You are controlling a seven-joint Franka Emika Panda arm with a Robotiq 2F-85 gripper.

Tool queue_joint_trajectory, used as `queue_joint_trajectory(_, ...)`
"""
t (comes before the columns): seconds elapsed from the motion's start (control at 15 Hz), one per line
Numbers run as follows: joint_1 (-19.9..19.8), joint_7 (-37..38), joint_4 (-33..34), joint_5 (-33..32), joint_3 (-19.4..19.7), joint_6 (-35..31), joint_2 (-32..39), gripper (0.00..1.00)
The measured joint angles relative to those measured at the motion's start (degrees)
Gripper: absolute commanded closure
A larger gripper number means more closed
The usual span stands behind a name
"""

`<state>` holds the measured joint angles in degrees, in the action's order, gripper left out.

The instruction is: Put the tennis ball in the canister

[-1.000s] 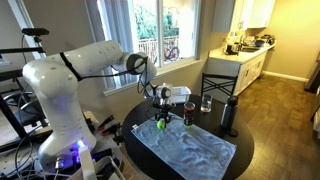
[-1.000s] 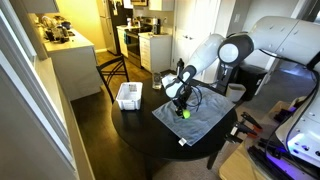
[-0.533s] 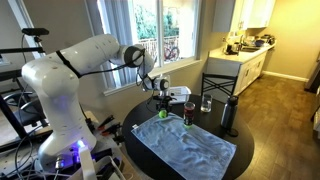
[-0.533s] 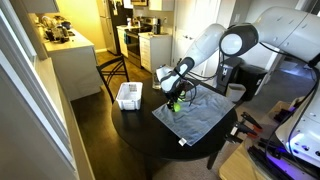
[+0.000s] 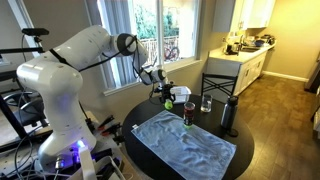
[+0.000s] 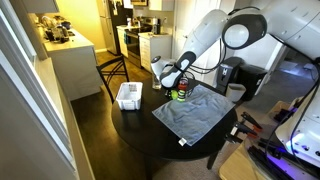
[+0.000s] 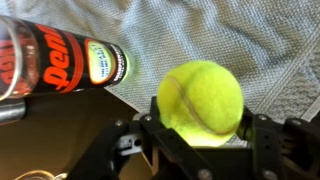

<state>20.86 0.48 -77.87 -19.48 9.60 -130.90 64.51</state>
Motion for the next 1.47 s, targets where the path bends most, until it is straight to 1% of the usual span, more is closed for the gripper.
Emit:
queue_joint_trajectory(0.33,3.51,8.61,-4.70,-8.74,3.87,0.00,-4.28,0.58)
queue_joint_trajectory(0.67,4.19,15.82,-9.31,-14.15,6.12,0.00,-7.63,0.58)
queue_joint_trajectory(0.8,3.61,18.08,-11.09,-15.09,6.66,-0.36,-9.10,0.58)
queue_joint_trajectory(0.93,2.35,19.82,-12.95,-15.15,6.85,-2.35,-10.73,0.58)
queue_joint_trajectory(1.27,-1.95,23.21,-17.71,-15.16,7.34,-11.69,-14.46,0.58)
queue_joint_trajectory(1.47,-3.10,24.05,-19.94,-15.16,8.69,-16.94,-16.00,0.58)
